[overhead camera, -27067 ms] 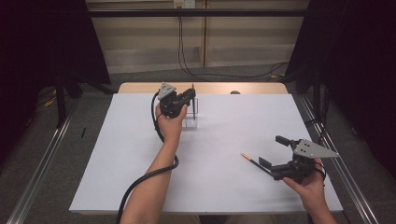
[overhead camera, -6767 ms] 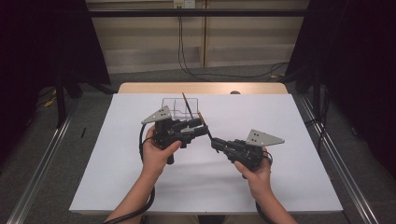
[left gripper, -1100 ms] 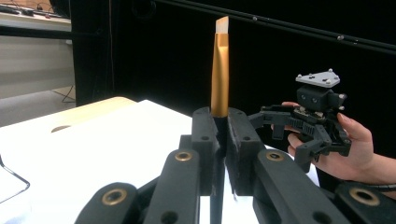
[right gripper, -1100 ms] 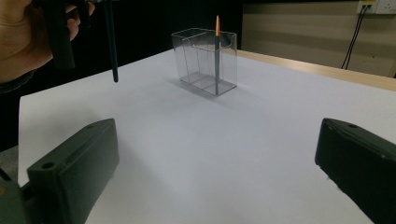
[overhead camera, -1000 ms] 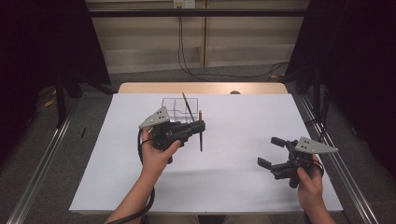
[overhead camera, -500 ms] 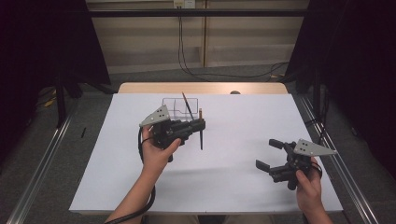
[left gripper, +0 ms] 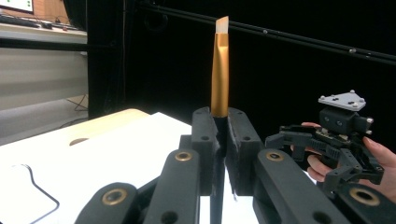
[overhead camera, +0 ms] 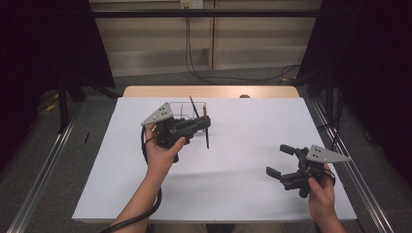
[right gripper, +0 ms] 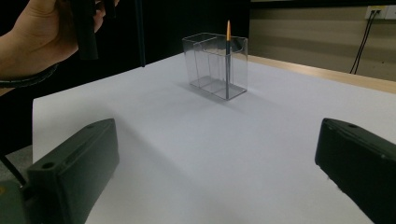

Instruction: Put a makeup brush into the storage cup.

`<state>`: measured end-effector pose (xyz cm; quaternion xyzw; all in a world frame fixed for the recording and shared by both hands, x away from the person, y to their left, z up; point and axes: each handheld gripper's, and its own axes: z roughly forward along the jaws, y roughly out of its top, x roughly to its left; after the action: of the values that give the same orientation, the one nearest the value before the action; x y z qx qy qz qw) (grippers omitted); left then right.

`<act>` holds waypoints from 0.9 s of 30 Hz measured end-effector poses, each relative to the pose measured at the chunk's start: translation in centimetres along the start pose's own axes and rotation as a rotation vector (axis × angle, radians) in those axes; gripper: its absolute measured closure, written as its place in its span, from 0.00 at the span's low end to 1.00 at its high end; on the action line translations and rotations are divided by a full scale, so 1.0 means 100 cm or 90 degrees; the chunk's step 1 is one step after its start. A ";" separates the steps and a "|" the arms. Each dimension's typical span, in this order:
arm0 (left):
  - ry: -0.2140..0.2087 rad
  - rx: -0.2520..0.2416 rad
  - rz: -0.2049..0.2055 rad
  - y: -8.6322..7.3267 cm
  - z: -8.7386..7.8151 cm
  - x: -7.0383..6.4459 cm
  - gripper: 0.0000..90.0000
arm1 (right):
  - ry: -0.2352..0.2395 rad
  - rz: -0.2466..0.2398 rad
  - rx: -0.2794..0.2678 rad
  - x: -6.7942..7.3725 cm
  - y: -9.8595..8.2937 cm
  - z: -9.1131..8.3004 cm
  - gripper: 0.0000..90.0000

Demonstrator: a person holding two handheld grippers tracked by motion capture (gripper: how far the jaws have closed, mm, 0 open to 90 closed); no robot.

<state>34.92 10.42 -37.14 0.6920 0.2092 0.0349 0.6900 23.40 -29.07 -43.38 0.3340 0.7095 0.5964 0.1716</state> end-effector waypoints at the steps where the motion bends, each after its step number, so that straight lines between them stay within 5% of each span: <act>1: 0.002 -0.002 0.000 0.001 0.000 0.001 0.92 | 0.000 0.001 -0.003 -0.001 0.000 -0.001 0.00; 27: 0.058 -0.001 0.005 0.015 0.007 0.029 0.92 | -0.003 -0.004 -0.006 0.000 0.001 -0.004 0.00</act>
<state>38.15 10.81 -36.38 0.6897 0.2377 0.0689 0.6804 23.22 -29.36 -43.18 0.3323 0.7071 0.5986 0.1766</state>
